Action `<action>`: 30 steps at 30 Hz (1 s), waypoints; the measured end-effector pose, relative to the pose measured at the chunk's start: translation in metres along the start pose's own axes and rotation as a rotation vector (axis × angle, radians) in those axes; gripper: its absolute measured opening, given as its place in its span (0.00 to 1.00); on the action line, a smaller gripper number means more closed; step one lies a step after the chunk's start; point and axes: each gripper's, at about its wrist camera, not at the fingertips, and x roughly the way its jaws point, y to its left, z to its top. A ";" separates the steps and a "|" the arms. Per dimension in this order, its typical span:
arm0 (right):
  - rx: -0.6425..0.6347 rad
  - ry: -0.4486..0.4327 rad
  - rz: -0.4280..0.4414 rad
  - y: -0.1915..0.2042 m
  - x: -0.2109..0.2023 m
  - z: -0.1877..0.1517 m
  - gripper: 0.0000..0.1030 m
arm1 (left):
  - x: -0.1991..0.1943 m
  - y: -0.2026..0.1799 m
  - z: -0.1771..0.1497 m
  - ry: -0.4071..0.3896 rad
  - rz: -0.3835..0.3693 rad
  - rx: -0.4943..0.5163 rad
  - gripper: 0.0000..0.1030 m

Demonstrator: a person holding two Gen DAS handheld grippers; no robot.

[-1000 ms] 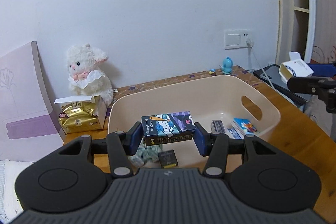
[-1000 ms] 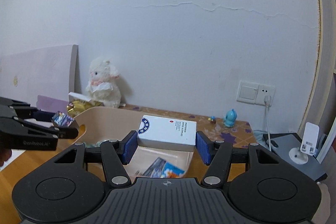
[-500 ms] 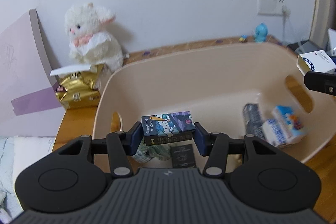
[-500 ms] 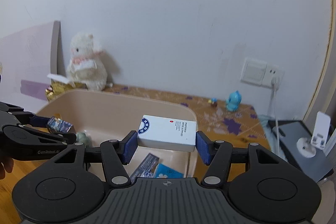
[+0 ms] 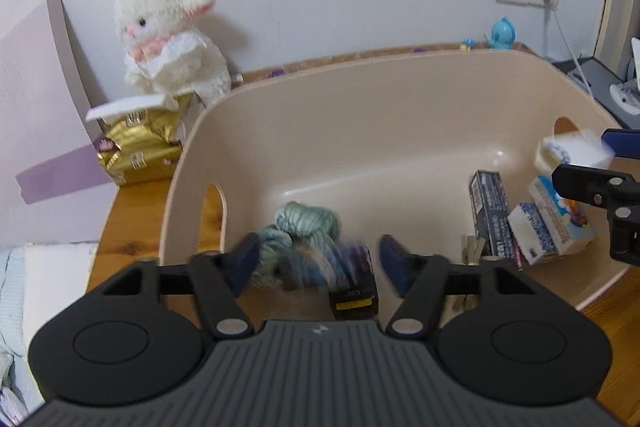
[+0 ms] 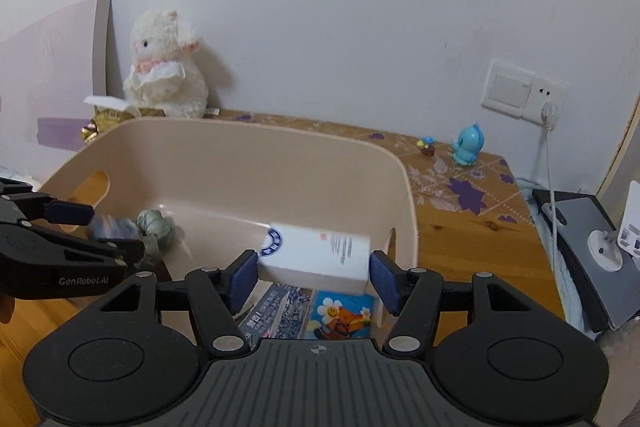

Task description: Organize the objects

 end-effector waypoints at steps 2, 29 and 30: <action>0.001 -0.020 0.001 -0.001 -0.011 0.001 0.71 | -0.010 0.000 0.000 -0.029 0.000 -0.002 0.85; -0.014 -0.107 -0.011 0.013 -0.147 -0.040 1.00 | -0.144 0.005 -0.073 -0.116 -0.011 -0.053 0.92; -0.014 -0.099 -0.014 0.014 -0.150 -0.043 1.00 | -0.148 0.005 -0.078 -0.112 -0.017 -0.053 0.92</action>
